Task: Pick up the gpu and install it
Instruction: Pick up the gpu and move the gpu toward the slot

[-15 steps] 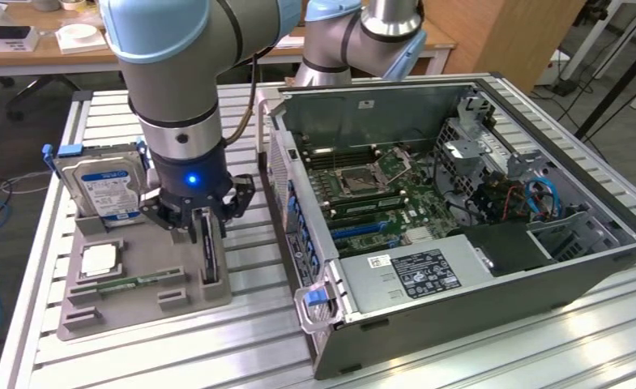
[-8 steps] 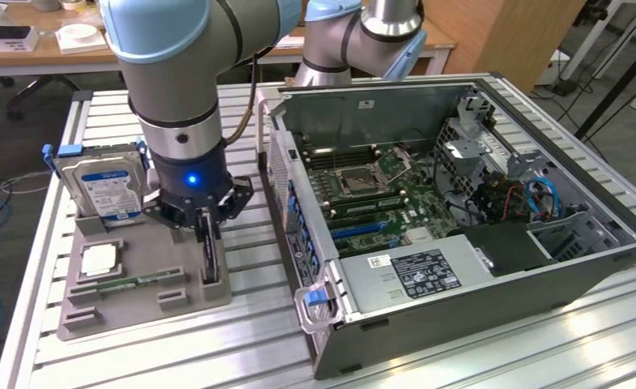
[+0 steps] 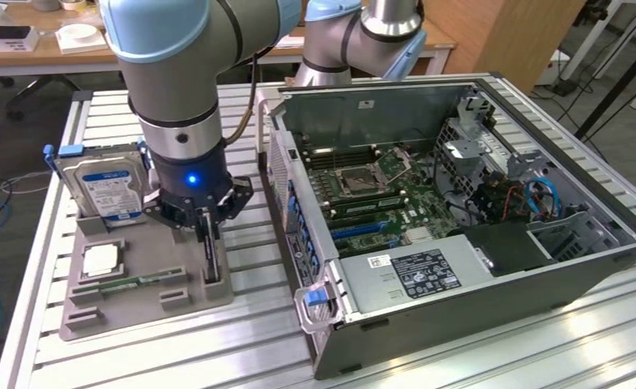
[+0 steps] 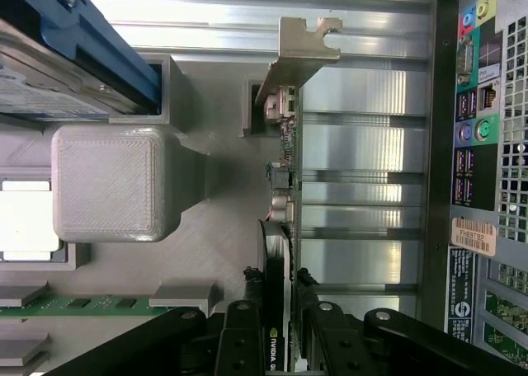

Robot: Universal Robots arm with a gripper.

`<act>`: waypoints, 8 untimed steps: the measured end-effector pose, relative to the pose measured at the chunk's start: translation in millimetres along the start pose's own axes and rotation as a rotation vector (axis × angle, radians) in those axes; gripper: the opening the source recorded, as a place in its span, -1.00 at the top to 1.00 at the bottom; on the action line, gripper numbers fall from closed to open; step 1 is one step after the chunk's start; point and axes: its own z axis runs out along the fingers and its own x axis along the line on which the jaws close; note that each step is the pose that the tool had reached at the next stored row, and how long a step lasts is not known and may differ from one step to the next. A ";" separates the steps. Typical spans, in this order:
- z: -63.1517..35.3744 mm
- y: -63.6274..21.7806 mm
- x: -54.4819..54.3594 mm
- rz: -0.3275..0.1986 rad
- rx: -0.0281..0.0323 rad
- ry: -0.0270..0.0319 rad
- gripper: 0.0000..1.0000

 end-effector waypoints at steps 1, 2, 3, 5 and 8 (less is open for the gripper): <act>0.0 0.0 0.0 0.000 0.0000 0.0000 0.47; 0.0 0.0 0.0 0.000 0.0000 0.0000 0.47; 0.0 0.0 0.0 0.000 -0.0001 0.0000 0.47; 0.0 0.0 0.0 0.000 -0.0001 0.0000 0.47; 0.0 0.0 0.0 0.000 -0.0001 0.0000 0.47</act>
